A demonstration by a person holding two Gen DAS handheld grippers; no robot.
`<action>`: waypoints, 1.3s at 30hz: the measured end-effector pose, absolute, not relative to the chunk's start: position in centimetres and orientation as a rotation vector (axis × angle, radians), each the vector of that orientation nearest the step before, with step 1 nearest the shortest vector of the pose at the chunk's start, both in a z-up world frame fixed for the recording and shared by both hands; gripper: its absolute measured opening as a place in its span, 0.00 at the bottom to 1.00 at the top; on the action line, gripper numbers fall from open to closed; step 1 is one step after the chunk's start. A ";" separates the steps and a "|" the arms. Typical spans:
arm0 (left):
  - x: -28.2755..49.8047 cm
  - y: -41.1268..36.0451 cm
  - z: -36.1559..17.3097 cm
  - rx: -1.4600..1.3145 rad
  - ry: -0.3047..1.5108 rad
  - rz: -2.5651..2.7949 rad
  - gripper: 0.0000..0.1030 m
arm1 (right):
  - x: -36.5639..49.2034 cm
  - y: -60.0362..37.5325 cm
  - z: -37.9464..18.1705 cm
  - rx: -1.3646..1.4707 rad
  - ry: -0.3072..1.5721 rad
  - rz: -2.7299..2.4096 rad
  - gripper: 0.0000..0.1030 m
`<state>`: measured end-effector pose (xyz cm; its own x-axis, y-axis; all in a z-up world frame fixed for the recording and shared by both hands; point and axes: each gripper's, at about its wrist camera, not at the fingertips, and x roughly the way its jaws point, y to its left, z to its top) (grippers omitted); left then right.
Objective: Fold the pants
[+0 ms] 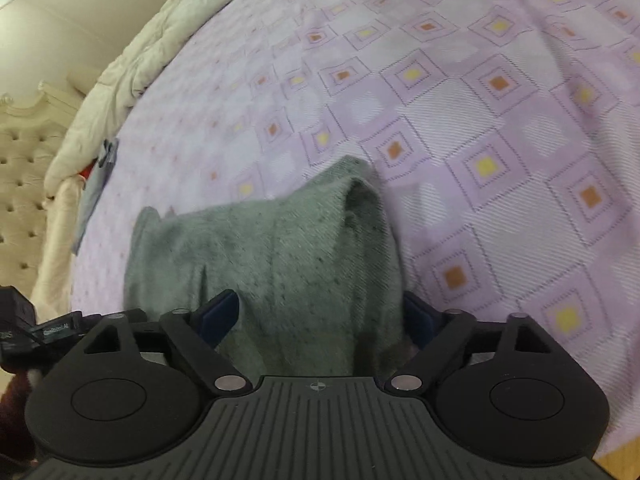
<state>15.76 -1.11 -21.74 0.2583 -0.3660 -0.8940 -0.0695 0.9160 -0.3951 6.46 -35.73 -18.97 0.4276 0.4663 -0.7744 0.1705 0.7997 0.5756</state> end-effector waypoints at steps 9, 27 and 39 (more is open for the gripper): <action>14.2 0.5 -18.1 -0.509 1.257 -0.076 0.10 | 6.6 -33.8 -14.7 0.572 1.152 0.244 0.29; 26.3 13.3 -10.7 -0.386 1.010 0.225 0.13 | 28.6 -21.3 -11.9 0.439 1.048 0.304 0.41; 32.2 8.6 -14.5 -0.249 1.049 0.031 0.19 | 28.7 -11.5 -13.6 -0.088 0.933 0.449 0.40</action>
